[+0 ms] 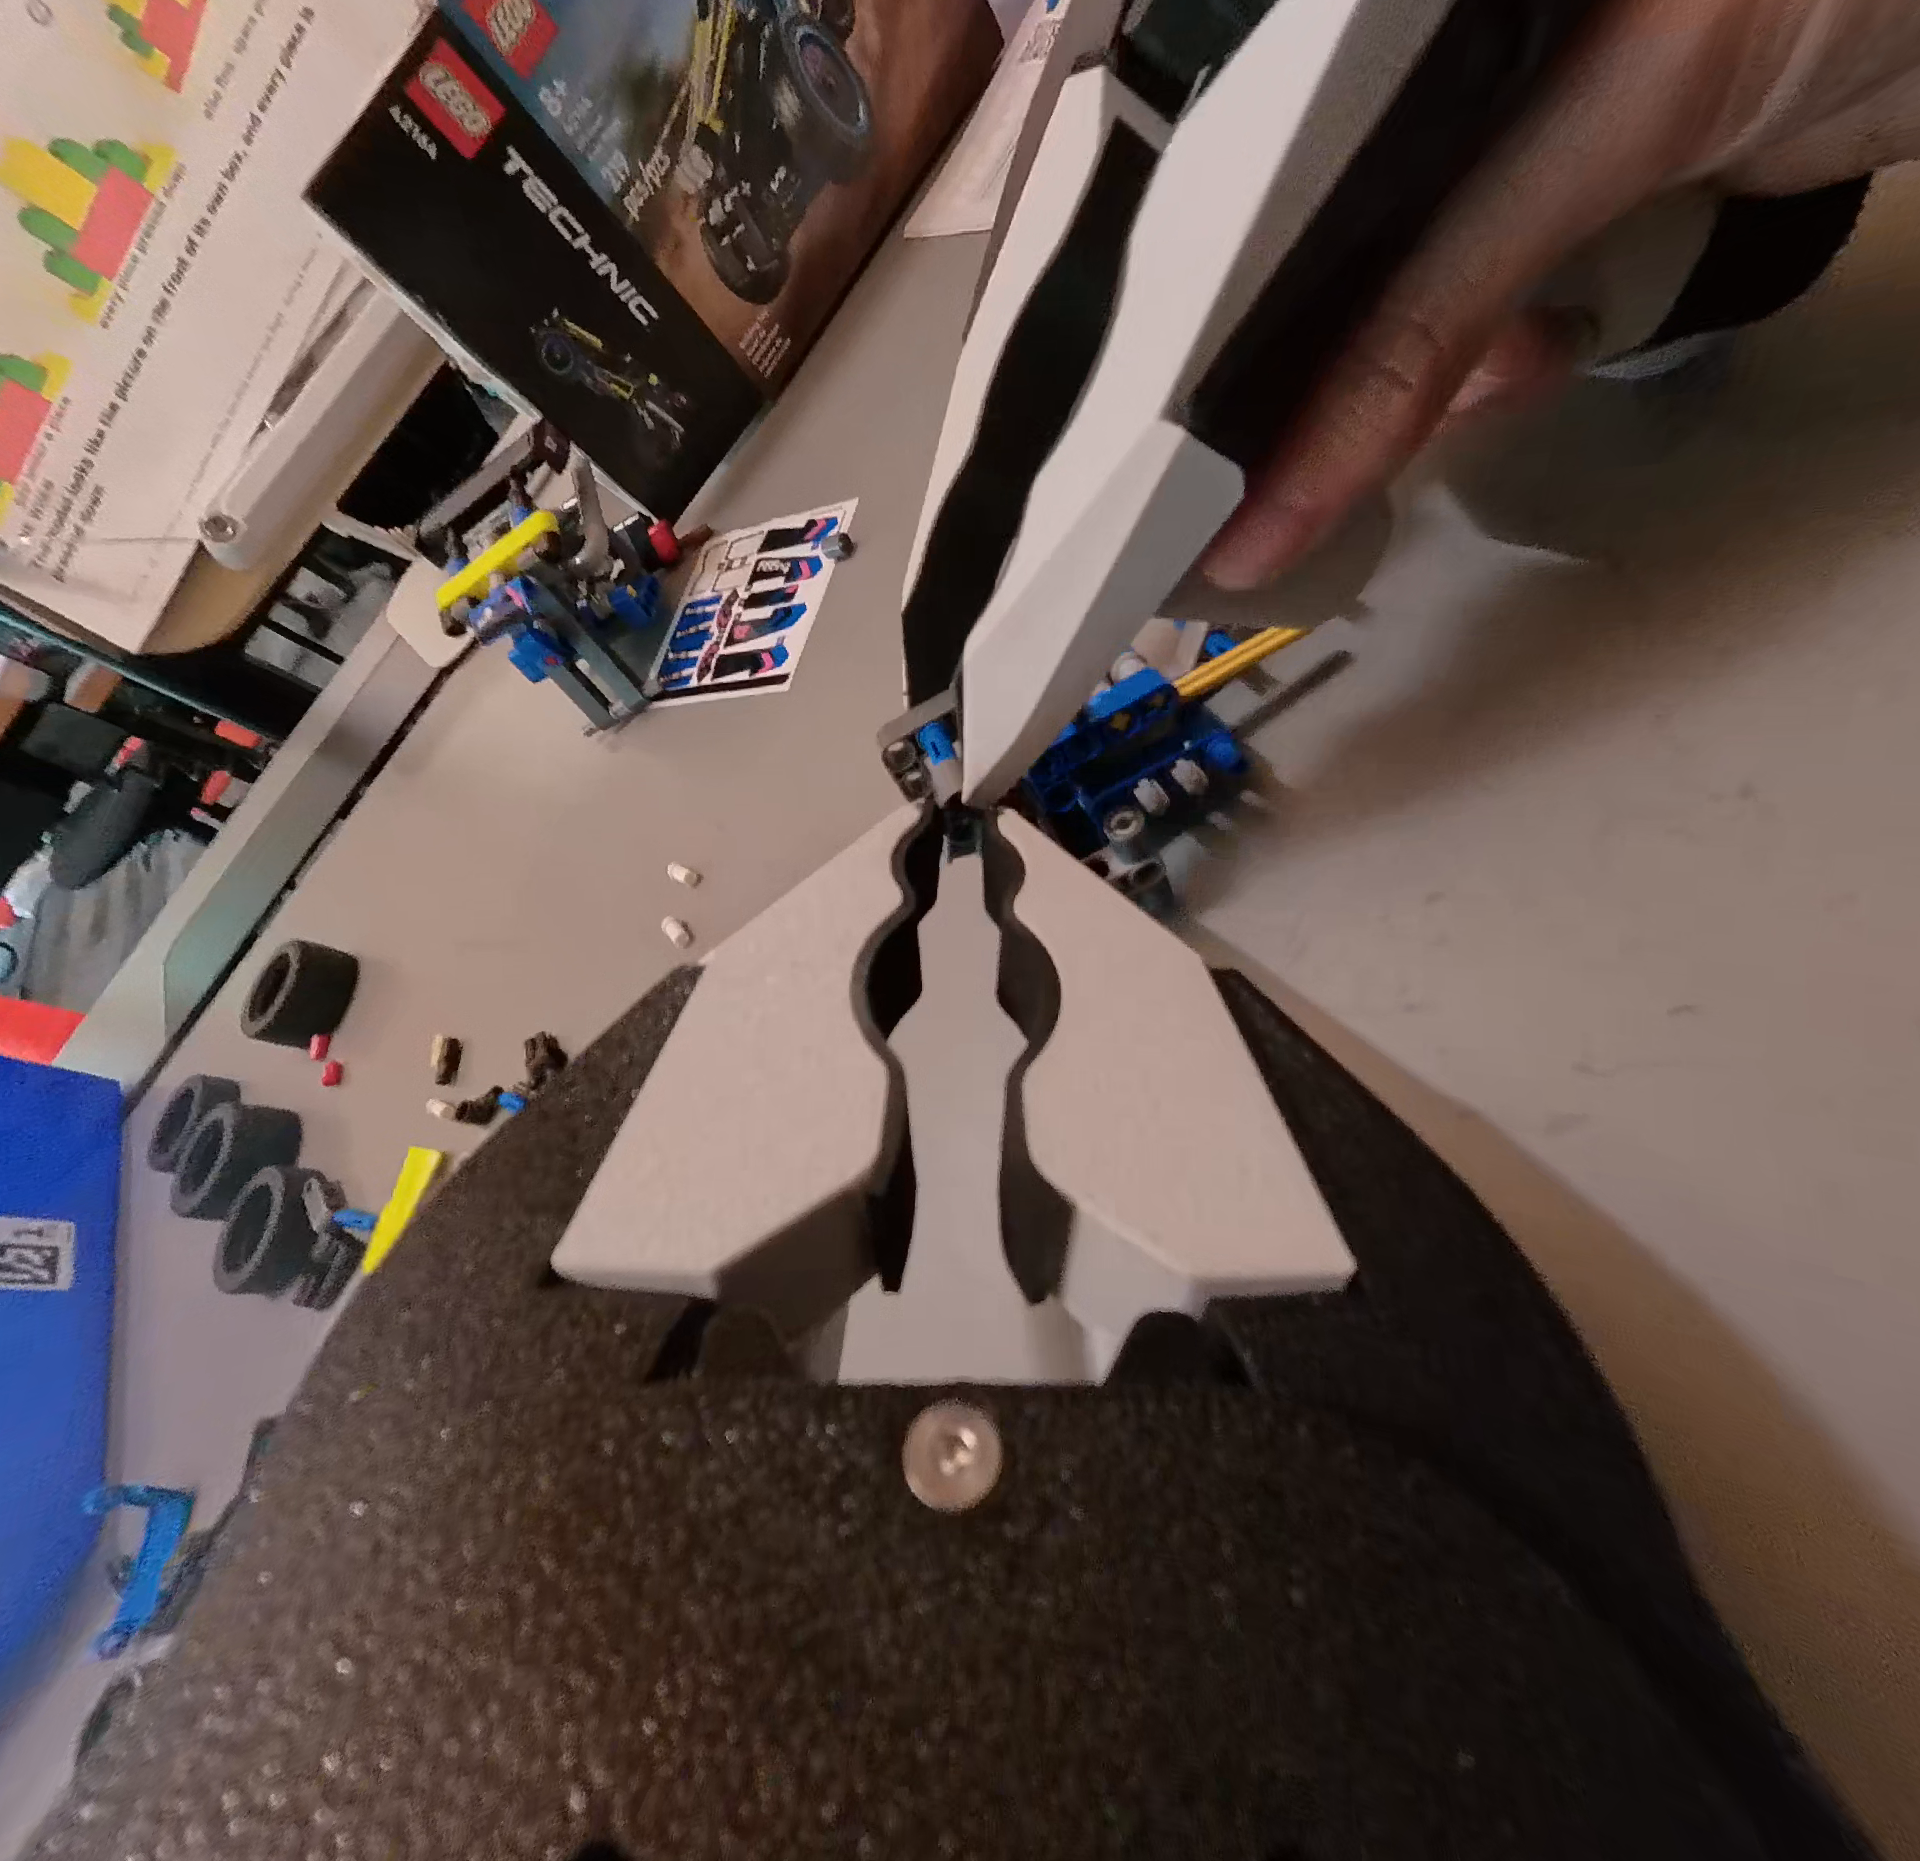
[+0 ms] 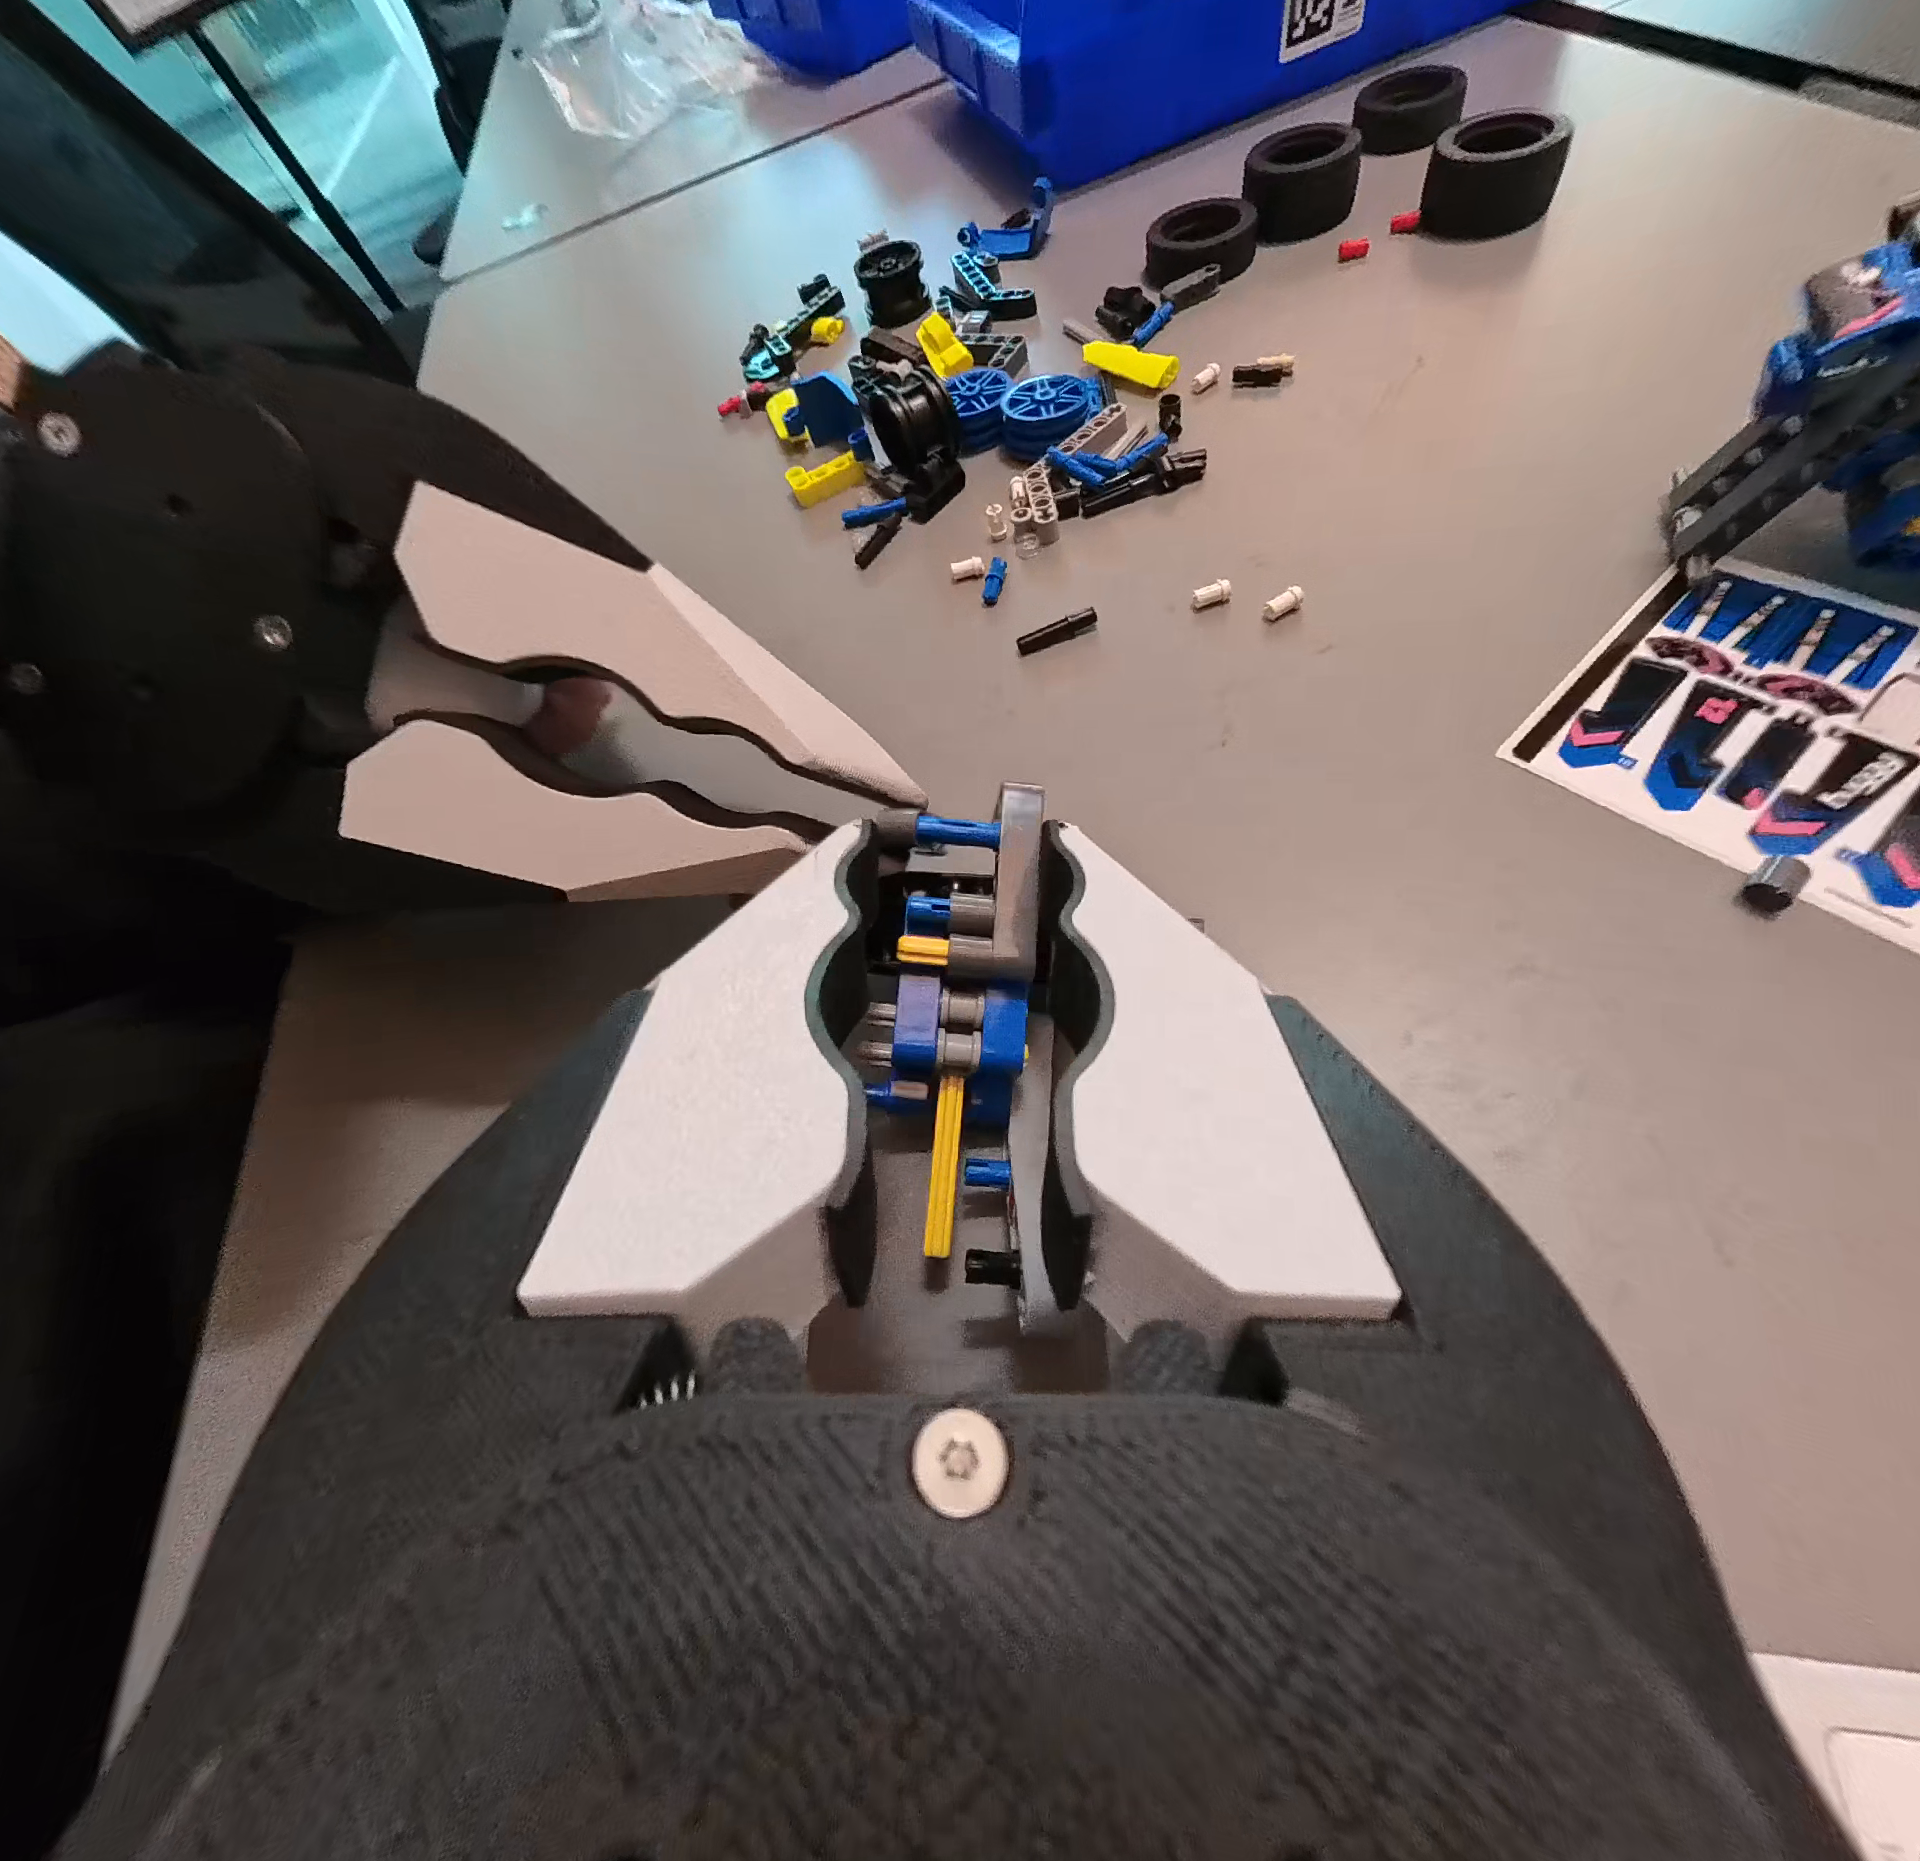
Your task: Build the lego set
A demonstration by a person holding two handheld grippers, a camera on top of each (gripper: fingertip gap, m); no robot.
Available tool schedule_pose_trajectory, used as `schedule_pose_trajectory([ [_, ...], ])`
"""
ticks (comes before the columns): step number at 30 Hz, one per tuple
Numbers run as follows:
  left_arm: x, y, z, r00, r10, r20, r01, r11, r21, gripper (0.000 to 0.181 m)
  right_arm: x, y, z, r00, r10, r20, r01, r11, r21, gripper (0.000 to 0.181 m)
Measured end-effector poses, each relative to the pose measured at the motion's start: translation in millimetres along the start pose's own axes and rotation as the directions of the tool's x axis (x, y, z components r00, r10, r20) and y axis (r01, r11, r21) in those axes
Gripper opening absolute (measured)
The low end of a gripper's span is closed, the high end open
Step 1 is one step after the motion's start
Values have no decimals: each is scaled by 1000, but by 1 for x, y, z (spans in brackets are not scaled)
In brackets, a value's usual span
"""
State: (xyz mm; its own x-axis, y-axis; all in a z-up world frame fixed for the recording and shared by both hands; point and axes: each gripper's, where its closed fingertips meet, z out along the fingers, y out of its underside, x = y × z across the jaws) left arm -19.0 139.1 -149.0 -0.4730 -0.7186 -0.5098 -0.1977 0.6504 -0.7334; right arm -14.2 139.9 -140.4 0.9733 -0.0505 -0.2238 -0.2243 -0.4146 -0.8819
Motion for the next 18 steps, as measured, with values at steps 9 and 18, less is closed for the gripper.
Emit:
schedule_pose_trajectory([
  [9, 3, 9, 1, 973, -207, -100, 201, 978, -60, 4, 1, 0, 7, 975, -181, -129, 178, 983, -34, 27],
  [18, 1, 6, 5, 990, -131, -55, 130, 991, -16, 8, 6, 1, 7, 989, -101, -111, 99, 995, -29, 27],
])
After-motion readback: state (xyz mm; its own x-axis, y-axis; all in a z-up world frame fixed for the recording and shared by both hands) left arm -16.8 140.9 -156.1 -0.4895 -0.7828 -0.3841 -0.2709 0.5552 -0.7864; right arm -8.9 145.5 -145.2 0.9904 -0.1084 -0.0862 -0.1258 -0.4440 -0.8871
